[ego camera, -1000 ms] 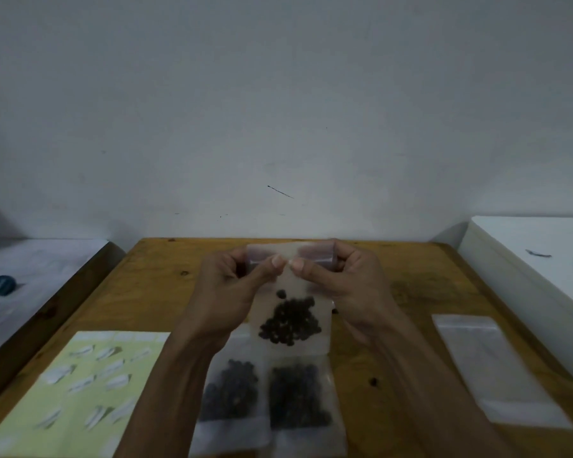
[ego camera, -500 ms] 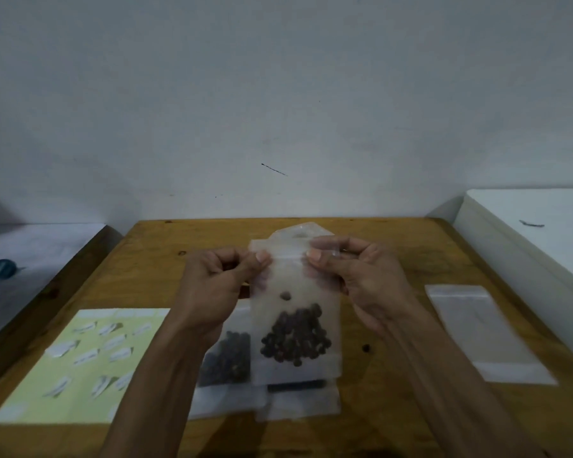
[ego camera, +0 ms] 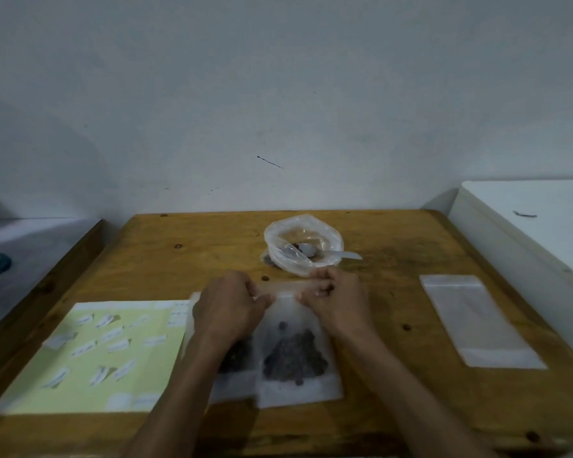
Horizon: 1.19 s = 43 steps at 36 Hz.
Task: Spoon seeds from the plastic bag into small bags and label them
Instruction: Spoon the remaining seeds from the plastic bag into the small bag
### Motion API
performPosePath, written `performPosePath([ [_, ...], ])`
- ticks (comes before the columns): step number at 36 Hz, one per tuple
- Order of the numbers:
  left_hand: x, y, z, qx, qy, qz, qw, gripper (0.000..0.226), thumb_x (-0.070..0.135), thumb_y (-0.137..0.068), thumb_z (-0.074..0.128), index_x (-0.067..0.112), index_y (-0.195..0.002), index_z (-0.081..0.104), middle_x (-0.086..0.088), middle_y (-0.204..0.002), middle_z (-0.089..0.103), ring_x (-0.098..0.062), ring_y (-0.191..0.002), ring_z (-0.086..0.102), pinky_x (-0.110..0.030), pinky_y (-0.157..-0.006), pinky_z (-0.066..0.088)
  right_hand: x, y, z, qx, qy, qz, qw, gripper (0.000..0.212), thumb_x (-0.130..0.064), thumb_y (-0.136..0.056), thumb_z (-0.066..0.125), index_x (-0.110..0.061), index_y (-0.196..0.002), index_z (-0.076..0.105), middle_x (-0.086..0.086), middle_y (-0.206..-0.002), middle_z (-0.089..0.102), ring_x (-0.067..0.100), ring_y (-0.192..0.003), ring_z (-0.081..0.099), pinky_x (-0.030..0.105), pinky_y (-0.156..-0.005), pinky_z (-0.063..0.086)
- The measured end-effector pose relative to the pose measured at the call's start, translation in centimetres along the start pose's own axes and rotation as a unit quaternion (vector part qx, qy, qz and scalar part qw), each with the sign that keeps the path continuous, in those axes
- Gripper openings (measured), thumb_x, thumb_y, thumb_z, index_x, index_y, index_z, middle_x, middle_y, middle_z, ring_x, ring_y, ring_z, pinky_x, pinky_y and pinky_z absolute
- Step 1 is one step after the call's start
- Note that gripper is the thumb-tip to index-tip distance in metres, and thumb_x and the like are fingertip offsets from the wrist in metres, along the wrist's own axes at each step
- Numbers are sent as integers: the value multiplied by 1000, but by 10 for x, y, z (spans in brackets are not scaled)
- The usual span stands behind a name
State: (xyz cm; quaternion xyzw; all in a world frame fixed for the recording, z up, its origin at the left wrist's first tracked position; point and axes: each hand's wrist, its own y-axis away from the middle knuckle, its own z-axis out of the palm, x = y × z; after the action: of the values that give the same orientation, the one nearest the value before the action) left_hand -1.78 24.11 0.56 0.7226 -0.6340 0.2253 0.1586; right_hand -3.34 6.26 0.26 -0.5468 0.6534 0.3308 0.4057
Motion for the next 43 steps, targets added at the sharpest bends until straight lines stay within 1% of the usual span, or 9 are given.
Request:
performPosePath([
  [3,1,1,3,7,-53,12,998,40,56,-80,73,23,-103,67,1,-102,70,-22,-94,64,-36,-73,54,3,0,5,19,57,-25,998,46,-26,-77,84,-19,-118,65,-8,-101,65,2,-89,59,6,-64,41],
  [8,9,5,1,37,-58,27,997,50,53,-85,69,23,-124,62,0,-120,68,-23,-110,62,-40,-83,54,3,7,3,45,139,-39,989,49,-36,-83,77,-24,-128,60,-7,-123,63,13,-115,55,22,-84,42],
  [14,47,20,-9,92,26,111,989,34,47,-86,71,23,-111,71,7,-97,71,-15,-85,64,-29,-67,47,-3,13,-35,68,127,-38,989,30,-32,-88,72,-27,-117,64,-13,-107,66,2,-98,61,5,-62,33],
  [17,78,29,-6,72,78,175,979,26,44,-87,72,24,-104,72,11,-85,67,-6,-73,61,-28,-63,51,1,10,-68,110,103,-20,988,25,-28,-89,72,-26,-113,65,-12,-102,65,3,-92,61,14,-72,47],
  [22,142,36,26,8,117,250,961,18,40,-88,70,22,-85,71,14,-72,63,-3,-68,57,-31,-63,54,29,-7,-133,206,142,8,968,26,-31,-88,72,-19,-110,68,-8,-94,68,11,-91,65,28,-80,52],
  [31,222,3,129,-141,-6,240,960,27,46,-87,65,21,-80,61,-4,-90,67,-26,-83,63,-45,-73,58,91,-29,-206,162,247,197,935,63,-51,-88,65,-11,-135,54,13,-136,58,33,-123,55,39,-93,47],
  [36,232,-15,161,-183,-141,241,943,47,52,-87,66,15,-116,63,-14,-129,55,-36,-122,50,-46,-98,46,106,-40,-201,140,289,218,922,71,-66,-79,64,-15,-128,58,13,-140,53,36,-130,44,49,-103,39],
  [40,231,-22,165,-183,-120,246,944,46,51,-81,73,20,-114,66,-12,-125,60,-34,-118,55,-43,-98,48,109,-44,-199,148,244,226,931,77,-60,-74,73,-19,-136,50,9,-145,45,33,-135,38,48,-108,34],
  [43,230,-20,163,-183,-72,232,953,34,47,-75,80,28,-99,63,-4,-110,65,-27,-104,61,-42,-88,54,114,-45,-200,193,175,199,945,55,-45,-75,79,-26,-118,51,2,-126,60,28,-123,52,47,-103,41],
])
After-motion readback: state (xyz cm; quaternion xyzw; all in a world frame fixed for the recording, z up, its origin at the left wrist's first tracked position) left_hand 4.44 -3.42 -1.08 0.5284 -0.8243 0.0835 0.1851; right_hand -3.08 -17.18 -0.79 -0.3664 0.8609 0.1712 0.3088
